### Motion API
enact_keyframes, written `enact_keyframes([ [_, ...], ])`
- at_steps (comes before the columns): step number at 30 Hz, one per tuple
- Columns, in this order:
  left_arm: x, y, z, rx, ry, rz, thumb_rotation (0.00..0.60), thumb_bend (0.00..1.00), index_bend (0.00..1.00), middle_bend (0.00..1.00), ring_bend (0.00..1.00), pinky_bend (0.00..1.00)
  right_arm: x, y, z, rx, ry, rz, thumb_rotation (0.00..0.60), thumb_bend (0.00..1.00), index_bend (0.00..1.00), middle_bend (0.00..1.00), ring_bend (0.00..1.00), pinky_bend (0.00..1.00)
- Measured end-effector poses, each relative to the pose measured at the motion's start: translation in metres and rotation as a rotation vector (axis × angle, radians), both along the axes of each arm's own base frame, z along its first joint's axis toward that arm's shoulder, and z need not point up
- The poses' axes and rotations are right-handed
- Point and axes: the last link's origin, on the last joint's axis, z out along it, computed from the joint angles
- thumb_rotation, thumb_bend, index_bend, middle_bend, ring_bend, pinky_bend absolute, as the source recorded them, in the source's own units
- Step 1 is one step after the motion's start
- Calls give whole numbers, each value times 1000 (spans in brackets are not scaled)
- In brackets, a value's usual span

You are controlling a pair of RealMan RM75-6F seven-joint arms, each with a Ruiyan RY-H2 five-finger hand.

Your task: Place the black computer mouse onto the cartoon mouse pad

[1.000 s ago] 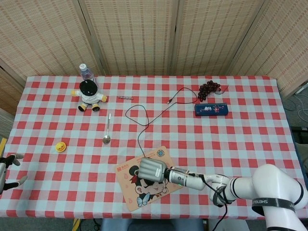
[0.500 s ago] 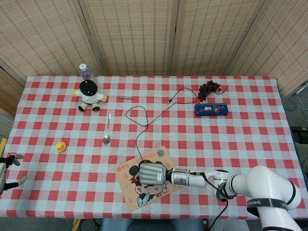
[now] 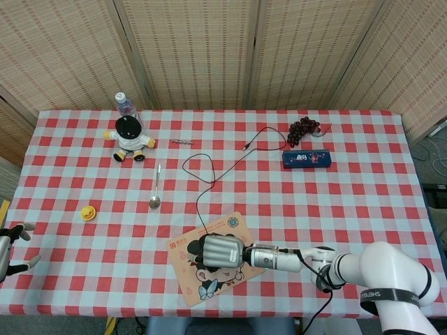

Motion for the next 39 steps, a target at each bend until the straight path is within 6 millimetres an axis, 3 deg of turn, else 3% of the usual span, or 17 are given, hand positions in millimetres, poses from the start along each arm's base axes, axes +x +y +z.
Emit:
enact_keyframes([
  [5, 0, 0, 0, 0, 2, -4, 600, 90, 417, 472, 406, 640, -3, -2, 11, -34, -21, -17, 600, 0, 178, 929, 866, 999],
  [10, 2, 0, -2, -6, 3, -9, 600, 90, 417, 472, 407, 640, -12, -5, 31, -141, -22, -56, 600, 0, 369, 858, 800, 995],
  [16, 5, 2, -6, -19, 2, -20, 600, 89, 417, 472, 406, 640, -30, 2, 68, -306, -35, -226, 600, 53, 412, 767, 698, 927],
  [24, 16, 9, -9, -14, -16, -51, 600, 90, 417, 472, 407, 640, -75, 19, 133, -531, -63, -602, 600, 134, 412, 664, 581, 785],
  [30, 24, 16, -7, 1, -32, -72, 600, 90, 416, 472, 407, 640, -112, 35, 173, -653, -159, -803, 600, 273, 412, 649, 554, 739],
  [39, 25, 15, -17, -32, -14, -76, 600, 90, 415, 472, 407, 640, -162, 59, 203, -707, -298, -977, 600, 311, 412, 642, 544, 710],
])
